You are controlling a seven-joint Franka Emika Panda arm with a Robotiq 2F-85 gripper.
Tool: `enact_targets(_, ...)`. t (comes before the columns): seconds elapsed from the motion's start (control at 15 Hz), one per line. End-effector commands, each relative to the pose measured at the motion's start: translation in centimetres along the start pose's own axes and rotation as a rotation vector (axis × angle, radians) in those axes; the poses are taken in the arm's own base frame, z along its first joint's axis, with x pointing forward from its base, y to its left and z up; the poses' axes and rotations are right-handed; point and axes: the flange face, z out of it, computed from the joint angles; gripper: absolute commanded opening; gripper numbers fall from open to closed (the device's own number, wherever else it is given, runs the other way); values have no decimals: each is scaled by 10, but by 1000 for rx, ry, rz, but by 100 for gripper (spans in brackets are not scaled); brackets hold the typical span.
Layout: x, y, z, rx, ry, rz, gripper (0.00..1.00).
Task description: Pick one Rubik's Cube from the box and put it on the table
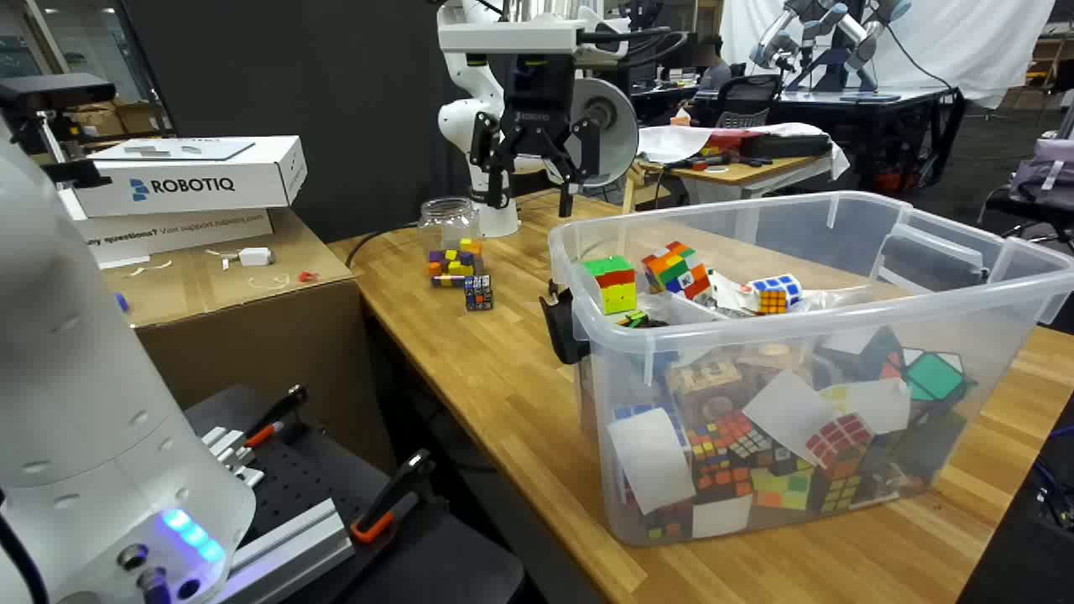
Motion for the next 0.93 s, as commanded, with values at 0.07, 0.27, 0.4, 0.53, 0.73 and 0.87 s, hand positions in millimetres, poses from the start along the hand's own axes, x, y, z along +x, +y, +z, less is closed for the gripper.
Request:
enact_targets(0.07, 0, 0, 0, 0, 0, 0, 100)
enact_targets(0.27, -1, 3, -1, -2, 2, 1, 100)
enact_targets(0.4, -7, 13, -6, -17, 13, 5, 100)
enact_targets(0.53, -17, 25, -13, -30, 28, 25, 100)
enact_targets(0.73, -35, 55, -25, -45, 65, 98, 100)
enact_targets(0.87, -44, 76, -37, -36, 130, 168, 100)
